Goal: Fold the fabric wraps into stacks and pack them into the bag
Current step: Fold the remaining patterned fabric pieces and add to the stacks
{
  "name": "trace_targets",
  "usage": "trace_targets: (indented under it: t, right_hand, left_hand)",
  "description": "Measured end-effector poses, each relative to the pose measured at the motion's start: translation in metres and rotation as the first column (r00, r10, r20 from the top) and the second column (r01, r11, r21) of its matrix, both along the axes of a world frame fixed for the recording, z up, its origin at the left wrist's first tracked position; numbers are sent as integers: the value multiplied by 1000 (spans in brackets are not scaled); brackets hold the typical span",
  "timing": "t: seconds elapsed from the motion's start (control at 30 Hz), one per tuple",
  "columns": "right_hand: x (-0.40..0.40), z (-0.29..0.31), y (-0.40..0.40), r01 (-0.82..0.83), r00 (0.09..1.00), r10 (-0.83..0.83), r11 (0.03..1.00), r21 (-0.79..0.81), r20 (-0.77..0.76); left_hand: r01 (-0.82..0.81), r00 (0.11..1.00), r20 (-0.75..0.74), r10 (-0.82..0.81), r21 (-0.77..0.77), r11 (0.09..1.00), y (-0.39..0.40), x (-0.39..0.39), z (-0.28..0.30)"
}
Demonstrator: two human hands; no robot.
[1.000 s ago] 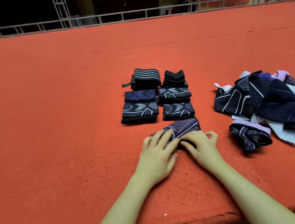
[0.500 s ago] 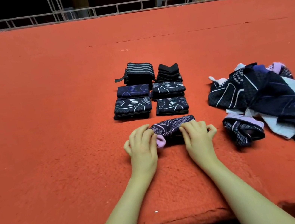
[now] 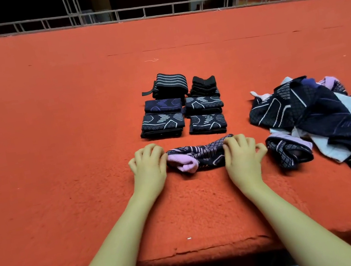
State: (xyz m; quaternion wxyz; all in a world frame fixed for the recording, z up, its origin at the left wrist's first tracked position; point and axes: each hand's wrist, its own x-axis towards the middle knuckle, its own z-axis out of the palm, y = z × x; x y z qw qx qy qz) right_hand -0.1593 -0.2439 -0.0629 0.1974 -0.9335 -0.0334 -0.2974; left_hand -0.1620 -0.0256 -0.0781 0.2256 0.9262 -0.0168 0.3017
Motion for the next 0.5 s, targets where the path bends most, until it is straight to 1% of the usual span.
trace_targets:
  t: [0.03, 0.07, 0.1, 0.13, 0.2, 0.27, 0.37, 0.43, 0.5]
  right_hand:
    - [2, -4, 0, -38, 999, 39, 999, -29, 23]
    - [4, -10, 1, -98, 994, 101, 992, -76, 46]
    - [2, -15, 4, -167, 985, 171, 979, -121, 26]
    - [0, -18, 6, -231, 972, 235, 963, -141, 7]
    - [-1, -20, 9, -299, 954, 298, 951, -76, -32]
    - [-1, -25, 9, -281, 960, 280, 959, -36, -28]
    - [0, -29, 10, -235, 972, 236, 971, -43, 2]
    - [2, -31, 9, -199, 979, 200, 979, -50, 25]
    - [1, -31, 11, -176, 983, 178, 983, -45, 35]
  left_hand:
    - [15, 1000, -8, -15, -12, 1000, -3, -1, 2]
    - [55, 998, 18, -54, -26, 998, -8, -3, 6]
    - [98, 993, 58, -98, 7, 995, -13, -5, 9]
    - [158, 983, 81, -163, 68, 985, -20, -10, 13]
    - [245, 959, 85, -272, 239, 940, -33, -15, 15]
    - [232, 956, 84, -282, 376, 897, -44, -16, 7]
    - [153, 970, 115, -214, 395, 906, -51, -18, -3]
    - [134, 968, 136, -209, 425, 895, -50, -19, -7]
    - [148, 961, 145, -236, 451, 880, -46, -22, -9]
